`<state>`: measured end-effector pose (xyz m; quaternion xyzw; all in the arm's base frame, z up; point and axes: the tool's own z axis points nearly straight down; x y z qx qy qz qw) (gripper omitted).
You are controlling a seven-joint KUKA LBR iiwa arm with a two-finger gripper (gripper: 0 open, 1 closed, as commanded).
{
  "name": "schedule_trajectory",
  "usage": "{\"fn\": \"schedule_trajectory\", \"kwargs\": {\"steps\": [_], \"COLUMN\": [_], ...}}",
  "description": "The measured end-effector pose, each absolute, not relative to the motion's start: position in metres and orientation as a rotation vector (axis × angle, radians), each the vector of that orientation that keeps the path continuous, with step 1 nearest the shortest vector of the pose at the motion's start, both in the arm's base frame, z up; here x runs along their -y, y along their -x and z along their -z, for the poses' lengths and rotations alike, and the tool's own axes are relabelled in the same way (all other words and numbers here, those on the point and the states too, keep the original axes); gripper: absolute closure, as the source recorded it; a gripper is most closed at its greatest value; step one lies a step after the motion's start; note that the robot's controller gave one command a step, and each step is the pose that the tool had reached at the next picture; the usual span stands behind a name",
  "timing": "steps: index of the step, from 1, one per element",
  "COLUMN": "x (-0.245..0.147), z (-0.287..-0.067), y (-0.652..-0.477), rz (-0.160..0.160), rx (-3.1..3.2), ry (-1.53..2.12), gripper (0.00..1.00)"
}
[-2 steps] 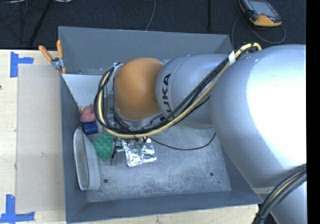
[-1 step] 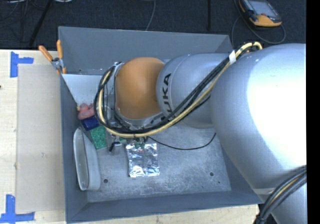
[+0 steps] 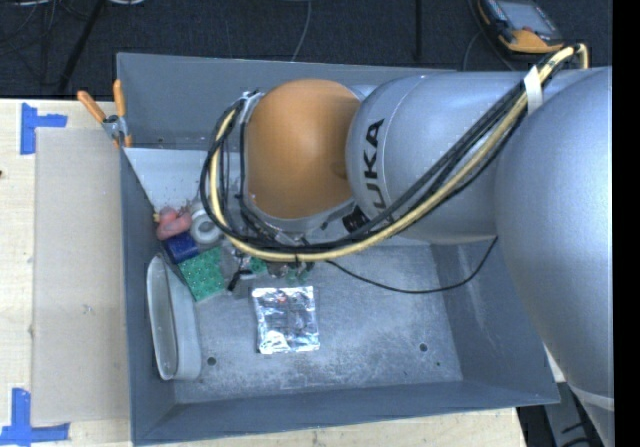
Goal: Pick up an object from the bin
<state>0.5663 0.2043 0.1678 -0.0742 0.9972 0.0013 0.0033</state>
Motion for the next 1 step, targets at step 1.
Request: {"fn": "schedule_trajectory", "kwargs": {"steps": [1], "x": [-0.2033], "z": [-0.1628], "y": [-0.5657], "rz": [-0.001], "rx": [-3.133], "ry": [0.227], "gripper": [0.0]}}
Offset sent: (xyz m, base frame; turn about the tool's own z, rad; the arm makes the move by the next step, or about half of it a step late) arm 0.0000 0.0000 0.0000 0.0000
